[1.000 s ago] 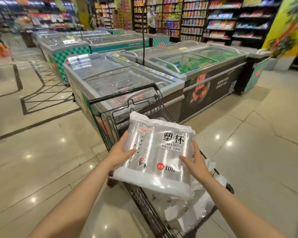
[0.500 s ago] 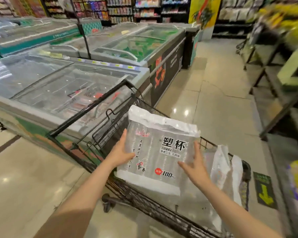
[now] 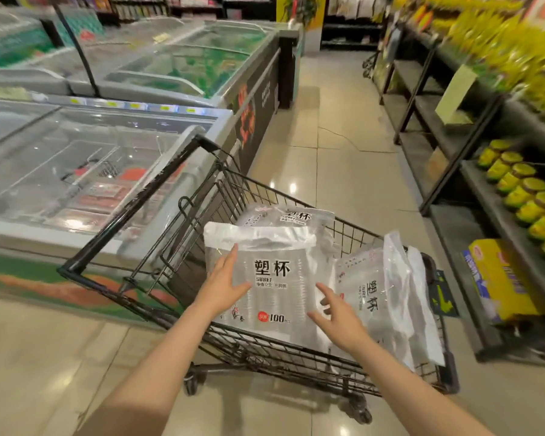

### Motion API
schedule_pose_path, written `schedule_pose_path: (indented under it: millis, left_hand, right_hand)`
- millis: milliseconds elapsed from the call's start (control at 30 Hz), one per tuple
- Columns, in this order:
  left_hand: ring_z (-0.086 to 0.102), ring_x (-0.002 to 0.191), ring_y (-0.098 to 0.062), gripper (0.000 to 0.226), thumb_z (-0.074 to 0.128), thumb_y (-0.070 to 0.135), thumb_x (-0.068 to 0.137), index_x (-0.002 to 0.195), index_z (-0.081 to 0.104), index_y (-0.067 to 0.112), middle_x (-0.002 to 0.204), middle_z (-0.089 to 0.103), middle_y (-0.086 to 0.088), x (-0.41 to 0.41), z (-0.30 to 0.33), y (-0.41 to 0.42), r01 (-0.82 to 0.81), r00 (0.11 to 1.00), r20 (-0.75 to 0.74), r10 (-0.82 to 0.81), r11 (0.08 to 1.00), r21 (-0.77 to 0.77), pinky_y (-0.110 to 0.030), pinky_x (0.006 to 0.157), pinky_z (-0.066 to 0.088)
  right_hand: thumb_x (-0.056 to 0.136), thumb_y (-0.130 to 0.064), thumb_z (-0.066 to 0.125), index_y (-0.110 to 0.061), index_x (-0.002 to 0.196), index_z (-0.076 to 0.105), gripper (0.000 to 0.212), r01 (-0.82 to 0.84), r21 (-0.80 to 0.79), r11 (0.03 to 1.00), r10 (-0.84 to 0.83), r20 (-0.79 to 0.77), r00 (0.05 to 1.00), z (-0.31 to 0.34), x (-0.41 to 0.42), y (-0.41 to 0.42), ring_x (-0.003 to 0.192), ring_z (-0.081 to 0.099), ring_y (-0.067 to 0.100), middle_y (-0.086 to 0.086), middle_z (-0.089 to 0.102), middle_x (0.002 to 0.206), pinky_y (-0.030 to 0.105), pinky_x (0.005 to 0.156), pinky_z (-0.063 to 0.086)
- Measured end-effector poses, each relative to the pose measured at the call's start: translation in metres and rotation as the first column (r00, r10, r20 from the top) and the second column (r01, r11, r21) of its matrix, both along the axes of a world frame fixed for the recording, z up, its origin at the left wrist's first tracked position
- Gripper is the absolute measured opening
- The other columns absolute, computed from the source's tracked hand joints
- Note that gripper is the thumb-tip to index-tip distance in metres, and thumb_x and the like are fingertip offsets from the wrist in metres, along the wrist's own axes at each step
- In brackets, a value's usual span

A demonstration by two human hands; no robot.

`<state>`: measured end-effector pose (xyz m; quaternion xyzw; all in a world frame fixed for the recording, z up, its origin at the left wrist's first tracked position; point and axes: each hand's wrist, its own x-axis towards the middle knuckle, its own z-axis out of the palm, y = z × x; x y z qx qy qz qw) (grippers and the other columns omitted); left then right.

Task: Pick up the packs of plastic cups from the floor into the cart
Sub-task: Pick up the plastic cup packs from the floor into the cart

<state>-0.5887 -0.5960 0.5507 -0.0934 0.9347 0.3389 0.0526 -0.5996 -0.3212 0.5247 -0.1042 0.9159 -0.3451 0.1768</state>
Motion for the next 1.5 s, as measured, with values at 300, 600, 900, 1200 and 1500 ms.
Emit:
schedule_pose_path:
  millis: [300, 600, 900, 1200, 1500]
  left_hand:
    - [0.032, 0.133, -0.021, 0.086, 0.042, 0.063, 0.073, 0.147, 0.028, 0.021, 0.145, 0.032, -0.001, -0.045, 0.034, 0.082, 0.306, 0.933, -0.124, -0.338, 0.925, -0.225, -0.043, 0.108, 0.034]
    - [0.043, 0.125, -0.022, 0.082, 0.029, 0.064, 0.072, 0.14, 0.039, 0.021, 0.137, 0.044, -0.001, -0.063, 0.064, 0.254, 0.573, 0.674, -0.195, -0.713, 0.671, -0.47, -0.039, 0.103, 0.037]
    - [0.057, 0.106, -0.027, 0.072, 0.043, 0.058, 0.071, 0.126, 0.054, 0.014, 0.119, 0.057, -0.005, -0.004, 0.072, 0.504, 0.776, 0.335, -0.205, -0.92, 0.392, -0.494, -0.037, 0.086, 0.047]
    - [0.05, 0.118, -0.022, 0.069, 0.057, 0.054, 0.082, 0.138, 0.044, 0.016, 0.131, 0.048, -0.002, 0.099, 0.084, 0.748, 0.821, 0.071, -0.28, -0.957, 0.216, -0.529, -0.038, 0.093, 0.047]
    - [0.052, 0.116, -0.024, 0.066, 0.057, 0.054, 0.08, 0.134, 0.047, 0.017, 0.128, 0.05, -0.004, 0.138, 0.074, 0.928, 0.864, -0.084, -0.282, -0.956, 0.071, -0.498, -0.036, 0.092, 0.045]
  right_hand:
    - [0.091, -0.051, 0.051, -0.03, 0.148, 0.026, 0.066, 0.167, 0.236, 0.957, -0.101, -0.267, 0.958, 0.034, -0.001, 0.08, 0.14, 0.028, 0.019, -0.001, 0.027, 0.154, 0.035, 0.112, 0.028]
    - [0.087, -0.054, 0.053, -0.027, 0.146, 0.033, 0.068, 0.507, 0.337, 0.794, -0.365, -0.403, 0.839, 0.06, 0.069, 0.238, 0.14, 0.03, 0.019, 0.001, 0.035, 0.151, 0.034, 0.115, 0.025]
    - [0.089, -0.046, 0.053, -0.023, 0.143, 0.037, 0.061, 0.779, 0.356, 0.516, -0.682, -0.379, 0.625, 0.073, 0.225, 0.442, 0.129, 0.042, 0.026, 0.005, 0.041, 0.144, 0.034, 0.106, 0.035]
    - [0.091, -0.05, 0.05, -0.023, 0.144, 0.038, 0.061, 0.904, 0.35, 0.246, -0.825, -0.413, 0.384, 0.09, 0.388, 0.621, 0.138, 0.032, 0.023, 0.007, 0.034, 0.151, 0.036, 0.114, 0.025]
    - [0.092, -0.048, 0.05, -0.02, 0.144, 0.036, 0.061, 0.965, 0.261, 0.029, -0.906, -0.401, 0.135, 0.085, 0.455, 0.748, 0.137, 0.033, 0.021, 0.005, 0.035, 0.15, 0.036, 0.112, 0.03]
